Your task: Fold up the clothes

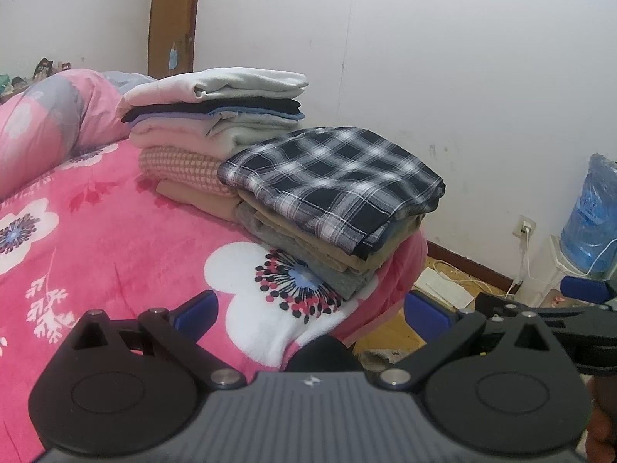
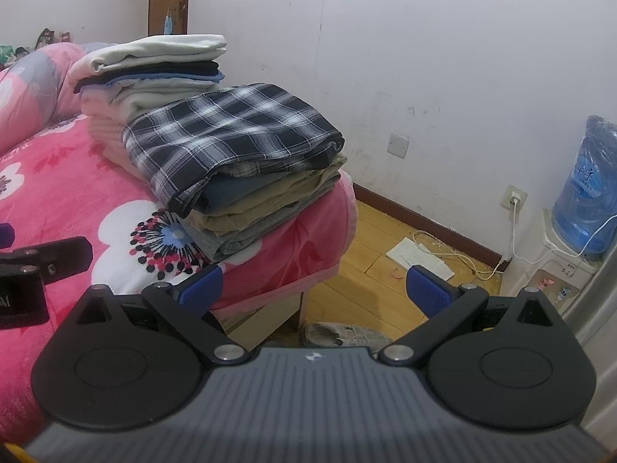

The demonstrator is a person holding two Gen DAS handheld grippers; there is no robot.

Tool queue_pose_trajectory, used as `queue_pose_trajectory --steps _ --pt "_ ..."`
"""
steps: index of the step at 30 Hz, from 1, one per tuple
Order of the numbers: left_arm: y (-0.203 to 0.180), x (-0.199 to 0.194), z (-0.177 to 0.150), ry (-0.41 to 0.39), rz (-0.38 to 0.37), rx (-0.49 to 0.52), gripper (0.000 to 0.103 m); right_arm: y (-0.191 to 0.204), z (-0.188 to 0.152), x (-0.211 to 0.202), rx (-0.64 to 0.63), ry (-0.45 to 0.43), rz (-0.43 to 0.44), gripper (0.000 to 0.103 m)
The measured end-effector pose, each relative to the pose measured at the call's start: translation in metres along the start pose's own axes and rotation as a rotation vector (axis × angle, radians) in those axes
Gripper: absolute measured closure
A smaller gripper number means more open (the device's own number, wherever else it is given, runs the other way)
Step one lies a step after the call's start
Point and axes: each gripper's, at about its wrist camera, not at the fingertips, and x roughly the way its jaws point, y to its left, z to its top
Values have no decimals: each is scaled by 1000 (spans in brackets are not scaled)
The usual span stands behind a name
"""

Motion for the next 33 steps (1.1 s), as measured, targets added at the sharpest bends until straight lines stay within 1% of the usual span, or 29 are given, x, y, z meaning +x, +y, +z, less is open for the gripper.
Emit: queue_pose_trajectory --steps 33 --pt "-1 -2 -2 2 -15 2 0 2 1 0 -10 -4 -15 1"
